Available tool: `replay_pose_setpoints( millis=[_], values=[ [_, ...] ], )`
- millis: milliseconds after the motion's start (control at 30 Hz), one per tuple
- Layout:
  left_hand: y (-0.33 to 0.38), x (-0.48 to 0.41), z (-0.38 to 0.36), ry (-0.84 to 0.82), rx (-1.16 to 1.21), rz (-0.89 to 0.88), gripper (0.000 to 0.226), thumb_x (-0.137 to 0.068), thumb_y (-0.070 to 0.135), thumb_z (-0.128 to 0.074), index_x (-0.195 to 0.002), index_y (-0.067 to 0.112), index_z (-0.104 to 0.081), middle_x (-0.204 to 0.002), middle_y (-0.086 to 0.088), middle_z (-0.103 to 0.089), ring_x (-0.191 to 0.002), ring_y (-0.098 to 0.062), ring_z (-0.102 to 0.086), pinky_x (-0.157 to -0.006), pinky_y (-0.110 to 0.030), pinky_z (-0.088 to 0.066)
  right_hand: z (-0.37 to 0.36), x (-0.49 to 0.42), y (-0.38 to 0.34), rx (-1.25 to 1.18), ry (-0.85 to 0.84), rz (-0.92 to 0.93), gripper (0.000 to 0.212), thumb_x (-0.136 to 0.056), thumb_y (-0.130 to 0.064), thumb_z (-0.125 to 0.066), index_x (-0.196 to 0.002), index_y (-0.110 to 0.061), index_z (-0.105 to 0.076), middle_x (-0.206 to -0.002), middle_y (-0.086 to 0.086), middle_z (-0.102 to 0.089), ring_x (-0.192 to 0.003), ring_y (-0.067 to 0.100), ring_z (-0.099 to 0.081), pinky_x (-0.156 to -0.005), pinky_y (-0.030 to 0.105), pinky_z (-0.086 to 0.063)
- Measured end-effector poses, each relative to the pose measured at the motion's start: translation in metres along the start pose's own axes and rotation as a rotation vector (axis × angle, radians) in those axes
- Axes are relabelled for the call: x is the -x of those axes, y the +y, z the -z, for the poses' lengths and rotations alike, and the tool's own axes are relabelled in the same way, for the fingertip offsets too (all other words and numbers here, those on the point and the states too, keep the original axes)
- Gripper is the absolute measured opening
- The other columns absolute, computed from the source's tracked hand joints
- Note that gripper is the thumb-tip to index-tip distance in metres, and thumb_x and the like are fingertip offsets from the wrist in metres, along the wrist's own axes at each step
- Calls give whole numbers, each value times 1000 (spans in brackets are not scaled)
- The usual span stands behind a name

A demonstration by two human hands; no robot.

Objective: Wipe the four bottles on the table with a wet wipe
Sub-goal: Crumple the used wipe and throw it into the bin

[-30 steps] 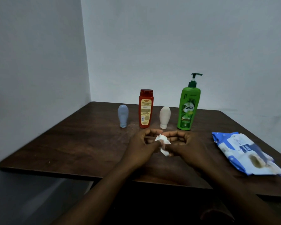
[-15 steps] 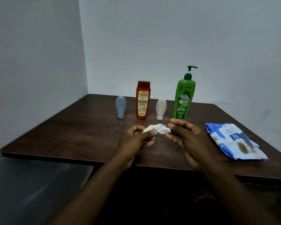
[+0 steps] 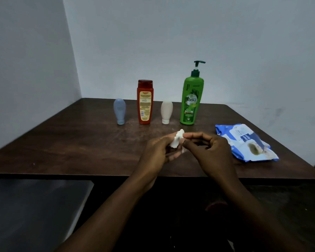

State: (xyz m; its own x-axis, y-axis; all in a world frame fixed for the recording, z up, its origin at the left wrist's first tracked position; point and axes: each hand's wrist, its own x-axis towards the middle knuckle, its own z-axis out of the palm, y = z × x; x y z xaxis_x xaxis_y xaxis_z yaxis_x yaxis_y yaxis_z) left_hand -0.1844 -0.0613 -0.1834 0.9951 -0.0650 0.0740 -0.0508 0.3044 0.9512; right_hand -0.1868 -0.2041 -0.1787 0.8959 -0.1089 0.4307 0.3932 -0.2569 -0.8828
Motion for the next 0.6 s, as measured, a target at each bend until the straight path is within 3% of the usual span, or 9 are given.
replay_pose_setpoints(
  millis=[100, 200, 300, 400, 467, 533, 600],
  values=[
    [-11, 3, -14, -89, -61, -51, 26, -99, 11, -57, -120, 15, -71, -109, 1, -77, -105, -14, -72, -92, -27, -57, 22, 6, 2, -89, 28, -75, 13, -82, -19, -81, -94, -20, -77, -81, -5, -79, -80, 7, -74, -71, 16, -56],
    [-25, 8, -31, -79, -65, -103, 18, -90, 8, -70, -107, 14, -75, -108, -3, -77, -102, -15, -72, -91, -31, -58, 44, 15, 6, -251, 3, -176, 25, -84, -13, -78, -108, -13, -72, -88, 9, -79, -83, 21, -76, -77, 31, -62],
    [-40, 14, -53, -49, -72, -142, 21, -82, 5, -79, -98, 11, -68, -97, -12, -76, -87, -22, -73, -79, -34, -60, 66, 29, 12, -331, 33, -207, 22, -86, -2, -73, -107, -9, -73, -92, 10, -79, -83, 21, -76, -74, 29, -63],
    [-55, 21, -74, -8, -151, -213, 33, -77, 12, -85, -103, 17, -66, -92, -5, -77, -82, -22, -75, -72, -35, -62, 90, 43, 24, -258, 71, -174, 23, -87, 2, -71, -106, -10, -75, -93, 8, -79, -86, 24, -76, -78, 31, -62],
    [-67, 26, -86, -15, -291, -247, 21, -78, 18, -85, -93, 26, -72, -81, 2, -77, -74, -17, -75, -68, -36, -62, 106, 52, 34, -204, 86, -161, 23, -86, 5, -70, -102, -10, -77, -91, 9, -79, -86, 25, -76, -79, 30, -62],
    [-81, 29, -96, -68, -290, -172, 10, -85, 14, -79, -85, 24, -75, -74, 3, -76, -68, -13, -74, -66, -33, -62, 121, 59, 45, -176, 102, -164, 23, -85, 9, -69, -98, -7, -77, -90, 10, -79, -85, 23, -76, -77, 26, -61],
    [-98, 29, -103, -128, -229, -37, 5, -88, 12, -74, -92, 14, -76, -82, -5, -77, -73, -16, -74, -66, -29, -61, 133, 65, 58, -174, 123, -210, 22, -84, 10, -69, -97, -5, -77, -91, 12, -79, -85, 24, -76, -77, 28, -61]
  ],
)
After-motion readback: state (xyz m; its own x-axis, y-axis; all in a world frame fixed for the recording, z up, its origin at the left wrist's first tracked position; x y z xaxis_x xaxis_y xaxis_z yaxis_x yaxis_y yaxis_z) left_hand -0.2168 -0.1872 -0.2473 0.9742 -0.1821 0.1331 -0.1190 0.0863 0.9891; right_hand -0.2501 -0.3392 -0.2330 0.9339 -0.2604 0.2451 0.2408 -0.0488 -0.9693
